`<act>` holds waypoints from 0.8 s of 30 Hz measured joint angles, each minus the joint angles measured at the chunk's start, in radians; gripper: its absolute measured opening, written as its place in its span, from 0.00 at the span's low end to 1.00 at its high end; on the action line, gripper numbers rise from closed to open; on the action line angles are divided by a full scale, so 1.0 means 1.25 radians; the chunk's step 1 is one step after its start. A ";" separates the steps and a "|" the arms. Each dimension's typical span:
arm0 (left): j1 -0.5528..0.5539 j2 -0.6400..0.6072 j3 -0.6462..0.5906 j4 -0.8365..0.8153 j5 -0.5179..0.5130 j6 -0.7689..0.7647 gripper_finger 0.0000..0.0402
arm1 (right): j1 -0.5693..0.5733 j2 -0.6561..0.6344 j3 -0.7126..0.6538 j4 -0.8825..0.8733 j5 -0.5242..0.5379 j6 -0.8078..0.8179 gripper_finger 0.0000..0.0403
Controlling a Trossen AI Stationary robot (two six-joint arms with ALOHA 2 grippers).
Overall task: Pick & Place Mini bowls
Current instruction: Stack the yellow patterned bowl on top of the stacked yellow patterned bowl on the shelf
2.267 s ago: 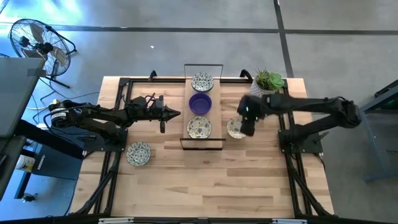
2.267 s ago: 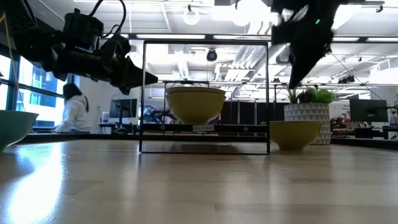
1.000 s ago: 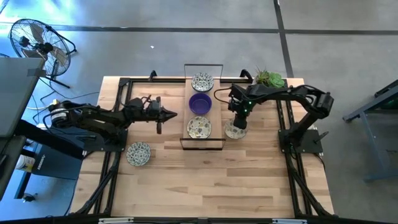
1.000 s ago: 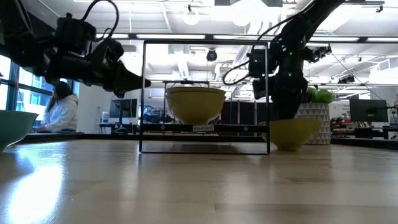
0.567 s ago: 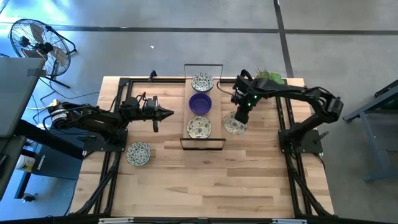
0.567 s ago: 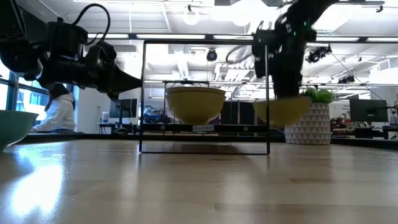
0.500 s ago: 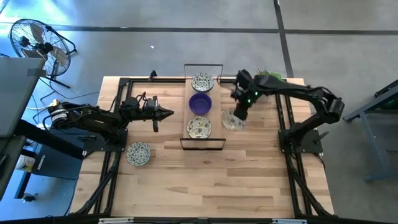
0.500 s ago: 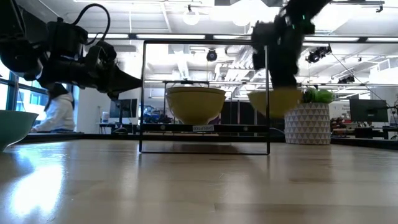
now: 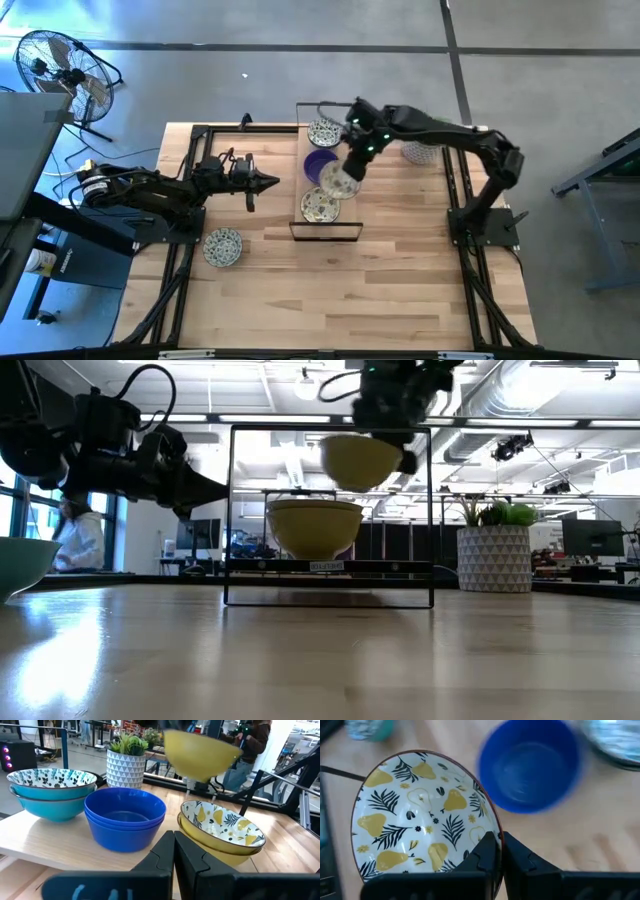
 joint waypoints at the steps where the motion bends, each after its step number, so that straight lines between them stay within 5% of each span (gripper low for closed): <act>1: 0.000 0.000 0.000 0.000 0.000 0.000 0.00 | 0.008 0.016 0.009 0.008 -0.018 0.006 0.02; 15: 0.000 0.000 0.000 -0.001 0.001 -0.001 0.00 | 0.064 0.102 0.040 0.078 -0.041 0.044 0.02; 24: 0.000 0.000 0.000 -0.001 0.001 -0.001 0.00 | 0.116 0.117 0.042 0.094 0.016 0.047 0.03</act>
